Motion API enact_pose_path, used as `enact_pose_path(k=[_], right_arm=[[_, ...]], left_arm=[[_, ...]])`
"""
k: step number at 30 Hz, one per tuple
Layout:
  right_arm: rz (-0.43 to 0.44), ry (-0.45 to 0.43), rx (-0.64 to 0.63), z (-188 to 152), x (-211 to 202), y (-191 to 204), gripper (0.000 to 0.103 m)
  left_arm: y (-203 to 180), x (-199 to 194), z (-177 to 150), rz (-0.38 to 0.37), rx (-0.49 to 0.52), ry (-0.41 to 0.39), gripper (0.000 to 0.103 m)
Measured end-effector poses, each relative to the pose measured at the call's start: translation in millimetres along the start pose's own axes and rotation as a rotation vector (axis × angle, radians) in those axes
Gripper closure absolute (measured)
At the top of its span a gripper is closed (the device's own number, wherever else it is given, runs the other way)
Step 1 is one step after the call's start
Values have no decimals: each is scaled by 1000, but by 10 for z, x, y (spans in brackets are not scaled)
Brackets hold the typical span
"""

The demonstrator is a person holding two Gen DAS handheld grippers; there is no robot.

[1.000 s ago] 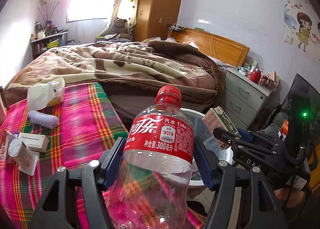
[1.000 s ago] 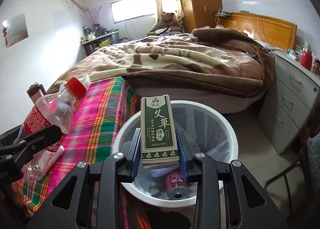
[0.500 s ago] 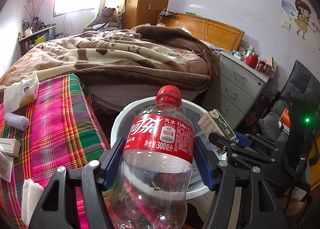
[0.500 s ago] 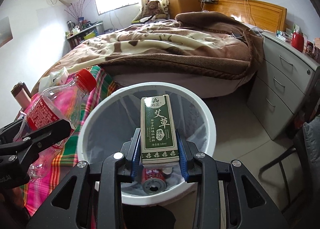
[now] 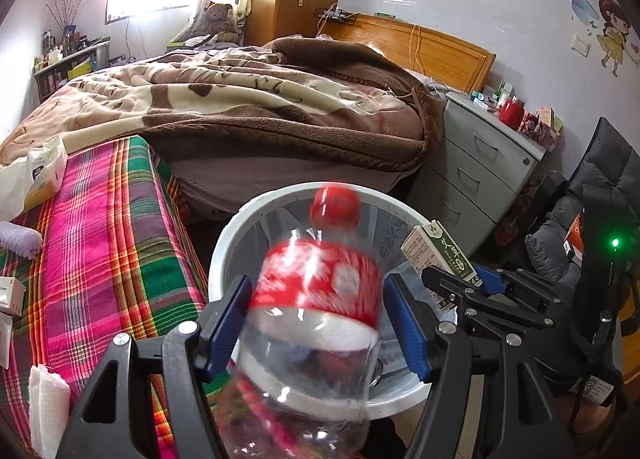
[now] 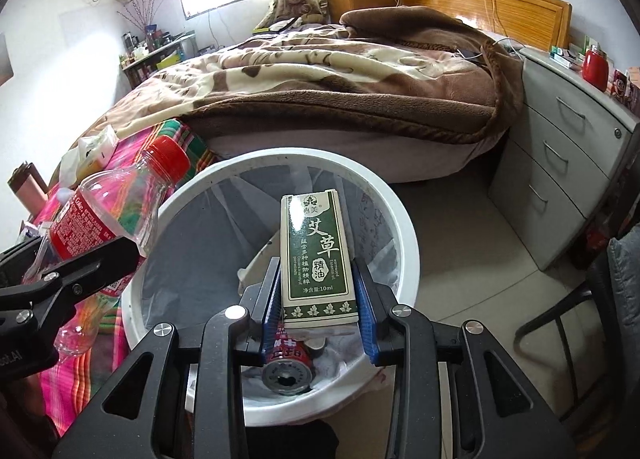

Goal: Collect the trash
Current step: 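Open the right tool to drop the green box while the left tool drops the bottle into the basket, then grasp the purple grape juice carton with the left tool while the right tool grasps the white rolled towel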

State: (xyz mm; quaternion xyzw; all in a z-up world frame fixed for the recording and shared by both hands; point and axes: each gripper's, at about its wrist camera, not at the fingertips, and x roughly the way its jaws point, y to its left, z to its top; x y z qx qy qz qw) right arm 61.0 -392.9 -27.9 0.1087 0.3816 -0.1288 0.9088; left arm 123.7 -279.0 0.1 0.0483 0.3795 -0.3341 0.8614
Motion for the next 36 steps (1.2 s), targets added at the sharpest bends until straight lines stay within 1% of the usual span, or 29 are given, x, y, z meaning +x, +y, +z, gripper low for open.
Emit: enact_pose_path(k=[2, 3, 4, 6, 12, 24, 27, 31, 36], right_arm=[[-14, -4, -7, 0, 0, 8, 67], [-12, -4, -6, 6, 2, 5, 63], [-9, -4, -3, 5, 0, 2, 56], [-5, -8, 2, 14, -9, 2, 52], [-3, -30, 0, 30, -83, 49, 52], [44, -69, -12, 18, -196, 302, 52], [66, -78, -25, 4, -218, 401, 52], [96, -82, -51, -1, -227, 575, 51], [142, -88, -76, -28, -243, 798, 48]], left_arm=[[10, -30, 1, -5, 4, -11, 28], [24, -39, 5, -1, 4, -13, 28], [33, -54, 5, 2, 4, -17, 28], [59, -84, 6, 5, -2, -21, 27], [157, -232, -16, 17, -17, -48, 27], [441, -652, -142, 62, -50, -110, 27], [560, -760, -203, 112, -57, -129, 27], [788, -902, -287, 134, -103, -148, 27], [1057, -1069, -393, 189, -147, -167, 27]])
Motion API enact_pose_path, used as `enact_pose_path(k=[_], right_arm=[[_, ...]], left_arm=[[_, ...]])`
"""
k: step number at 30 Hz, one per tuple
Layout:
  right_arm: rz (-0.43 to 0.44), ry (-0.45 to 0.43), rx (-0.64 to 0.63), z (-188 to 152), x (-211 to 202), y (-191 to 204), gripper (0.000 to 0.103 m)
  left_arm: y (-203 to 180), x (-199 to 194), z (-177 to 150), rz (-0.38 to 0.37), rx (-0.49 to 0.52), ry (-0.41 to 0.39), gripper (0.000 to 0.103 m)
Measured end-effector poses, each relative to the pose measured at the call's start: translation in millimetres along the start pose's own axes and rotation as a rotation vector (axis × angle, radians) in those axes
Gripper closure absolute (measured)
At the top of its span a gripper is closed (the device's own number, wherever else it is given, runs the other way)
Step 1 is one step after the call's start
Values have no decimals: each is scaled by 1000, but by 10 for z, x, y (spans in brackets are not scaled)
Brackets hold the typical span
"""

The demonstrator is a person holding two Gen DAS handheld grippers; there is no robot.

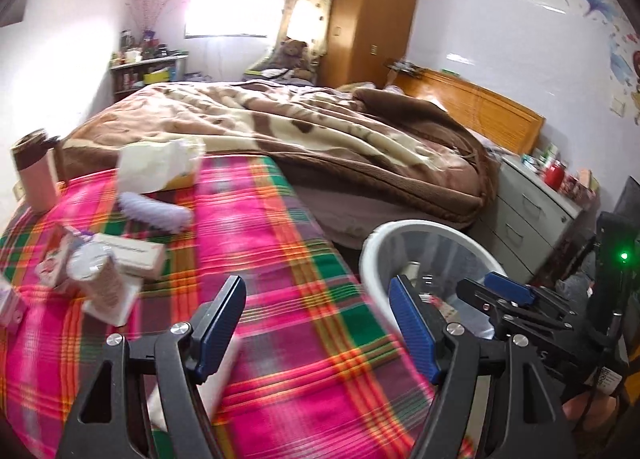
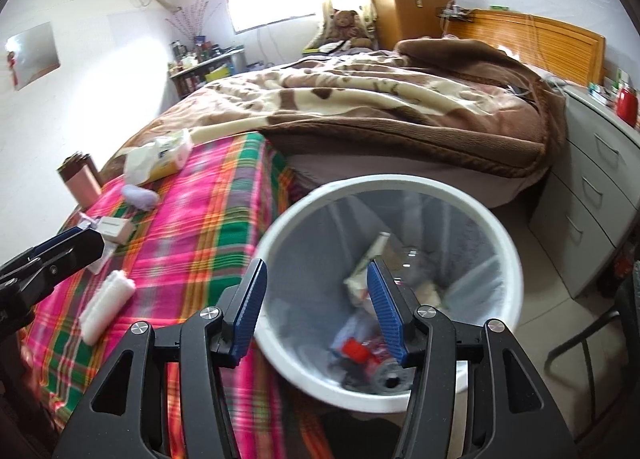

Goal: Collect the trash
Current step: 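Grasp the purple grape juice carton with the left tool while the right tool grasps the white rolled towel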

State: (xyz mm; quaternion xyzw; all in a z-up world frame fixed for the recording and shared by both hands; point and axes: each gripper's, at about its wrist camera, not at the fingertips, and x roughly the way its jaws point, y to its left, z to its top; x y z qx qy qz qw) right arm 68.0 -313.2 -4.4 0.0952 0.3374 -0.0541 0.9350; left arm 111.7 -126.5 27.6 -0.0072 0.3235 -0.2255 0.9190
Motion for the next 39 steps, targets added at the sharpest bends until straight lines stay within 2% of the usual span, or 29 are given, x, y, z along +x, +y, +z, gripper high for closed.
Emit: enact_pose_path(k=[11, 20, 31, 39], right_arm=[[123, 32, -45, -67, 142, 547, 46], [209, 121, -124, -209, 385, 1070, 46], [285, 221, -141, -282, 625, 1430, 46], [291, 268, -121, -304, 747, 1658, 46]], left_arm=[[652, -207, -141, 107, -89, -21, 26], [1186, -338, -280, 221, -149, -23, 26], [1813, -465, -449, 317, -232, -12, 25], [2342, -551, -482, 404, -304, -17, 25]])
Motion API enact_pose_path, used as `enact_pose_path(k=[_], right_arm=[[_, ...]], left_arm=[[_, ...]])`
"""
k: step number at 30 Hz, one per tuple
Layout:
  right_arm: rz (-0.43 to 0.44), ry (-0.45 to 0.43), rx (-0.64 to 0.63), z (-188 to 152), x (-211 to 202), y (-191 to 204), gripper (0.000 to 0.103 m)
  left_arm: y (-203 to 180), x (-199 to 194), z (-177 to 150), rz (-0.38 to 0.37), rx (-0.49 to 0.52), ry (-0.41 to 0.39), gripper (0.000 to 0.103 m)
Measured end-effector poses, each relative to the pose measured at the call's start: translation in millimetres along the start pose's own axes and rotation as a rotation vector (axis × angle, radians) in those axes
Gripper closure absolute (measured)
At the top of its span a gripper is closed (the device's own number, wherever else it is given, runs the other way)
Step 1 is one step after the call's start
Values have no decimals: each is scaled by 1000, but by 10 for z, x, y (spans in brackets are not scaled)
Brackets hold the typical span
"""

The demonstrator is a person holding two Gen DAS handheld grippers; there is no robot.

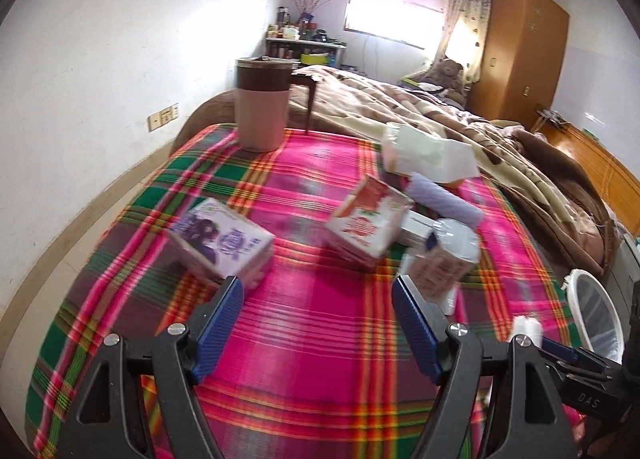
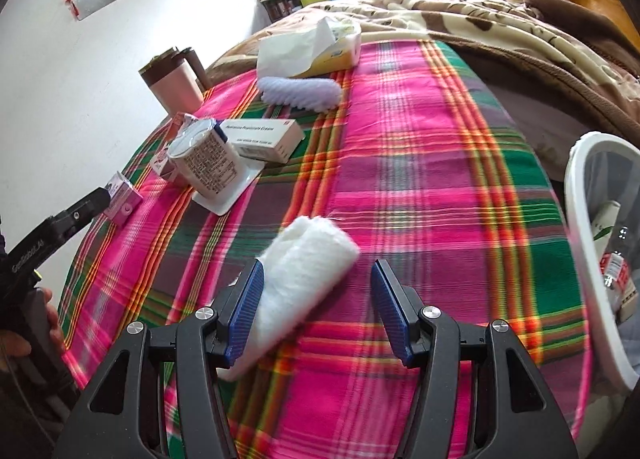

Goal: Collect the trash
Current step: 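Grasp the purple grape juice carton with the left tool while the right tool grasps the white rolled towel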

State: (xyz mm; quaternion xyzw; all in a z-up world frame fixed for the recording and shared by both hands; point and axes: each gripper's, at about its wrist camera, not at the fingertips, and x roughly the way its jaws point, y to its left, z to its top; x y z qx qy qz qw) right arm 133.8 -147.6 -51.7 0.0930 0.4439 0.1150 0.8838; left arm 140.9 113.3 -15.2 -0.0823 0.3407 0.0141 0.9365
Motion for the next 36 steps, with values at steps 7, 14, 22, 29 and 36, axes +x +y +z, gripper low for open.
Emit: enact_pose_path(k=[7, 14, 22, 29, 36], right_arm=[[-24, -11, -37, 27, 70, 144, 61], [-8, -30, -57, 69, 80, 227, 81], [-17, -53, -78, 105, 86, 301, 83], [-28, -63, -59, 138, 92, 265, 83], [-32, -66, -48, 148, 94, 232, 83]], left_arm=[[355, 75, 91, 41, -42, 7, 24], [570, 224, 202, 57, -67, 35, 21], [761, 452, 263, 30, -162, 92, 20], [749, 637, 378, 15, -184, 125, 19], [564, 838, 405, 25, -140, 179, 19]])
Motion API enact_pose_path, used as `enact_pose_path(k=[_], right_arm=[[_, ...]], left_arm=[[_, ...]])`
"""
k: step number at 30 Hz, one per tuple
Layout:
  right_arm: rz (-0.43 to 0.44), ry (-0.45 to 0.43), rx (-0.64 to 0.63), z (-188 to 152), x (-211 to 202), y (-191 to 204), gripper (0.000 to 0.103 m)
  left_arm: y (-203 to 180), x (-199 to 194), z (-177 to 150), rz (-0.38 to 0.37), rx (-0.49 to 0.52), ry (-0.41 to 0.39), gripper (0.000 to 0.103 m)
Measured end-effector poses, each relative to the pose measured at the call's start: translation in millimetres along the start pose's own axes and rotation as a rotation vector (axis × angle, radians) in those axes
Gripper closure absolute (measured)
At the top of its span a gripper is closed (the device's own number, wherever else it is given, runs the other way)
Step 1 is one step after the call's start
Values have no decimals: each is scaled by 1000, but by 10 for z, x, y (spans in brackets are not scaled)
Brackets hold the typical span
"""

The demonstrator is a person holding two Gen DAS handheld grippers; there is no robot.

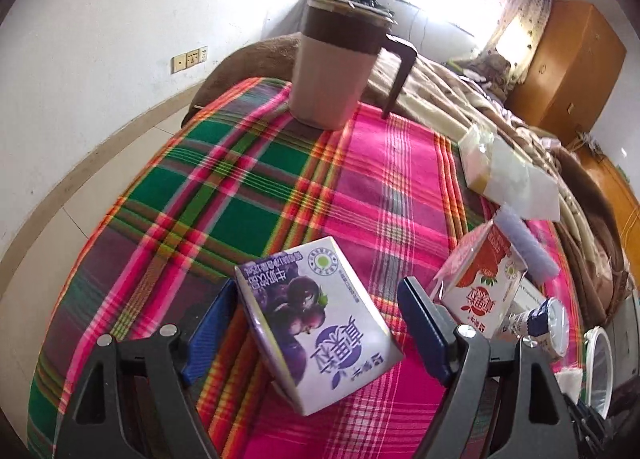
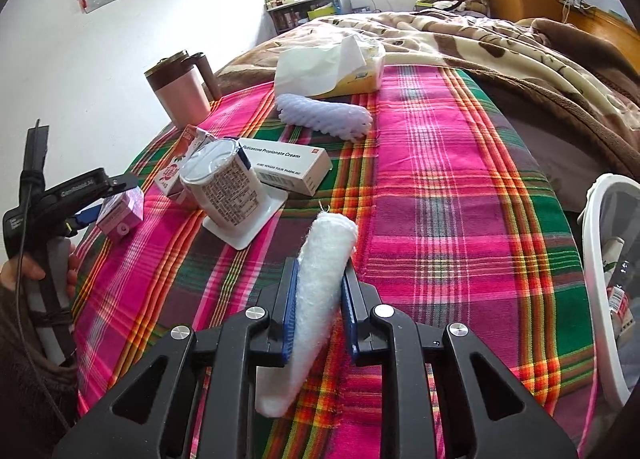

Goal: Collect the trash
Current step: 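Grasp the purple grape juice carton with the left tool while the right tool grasps the white rolled towel, then carry the carton with the left tool while the right tool carries the towel over the wastebasket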

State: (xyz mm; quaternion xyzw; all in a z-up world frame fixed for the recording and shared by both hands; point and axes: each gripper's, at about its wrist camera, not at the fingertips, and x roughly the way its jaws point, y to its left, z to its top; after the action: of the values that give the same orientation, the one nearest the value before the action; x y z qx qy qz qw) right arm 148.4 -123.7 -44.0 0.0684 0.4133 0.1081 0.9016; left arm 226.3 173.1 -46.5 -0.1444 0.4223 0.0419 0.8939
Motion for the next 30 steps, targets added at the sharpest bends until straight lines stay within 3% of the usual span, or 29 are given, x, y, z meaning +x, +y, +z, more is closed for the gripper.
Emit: enact_pose_path(k=[11, 17, 30], right_arm=[[6, 2, 2, 0, 7, -16, 83], [-1, -8, 7, -8, -20, -32, 83], [11, -46, 12, -12, -211, -82, 83]], left_arm=[[-152, -4, -153, 60, 81, 24, 21], [-138, -91, -174, 73, 84, -4, 44], [-284, -454, -279, 34, 97, -77, 44]])
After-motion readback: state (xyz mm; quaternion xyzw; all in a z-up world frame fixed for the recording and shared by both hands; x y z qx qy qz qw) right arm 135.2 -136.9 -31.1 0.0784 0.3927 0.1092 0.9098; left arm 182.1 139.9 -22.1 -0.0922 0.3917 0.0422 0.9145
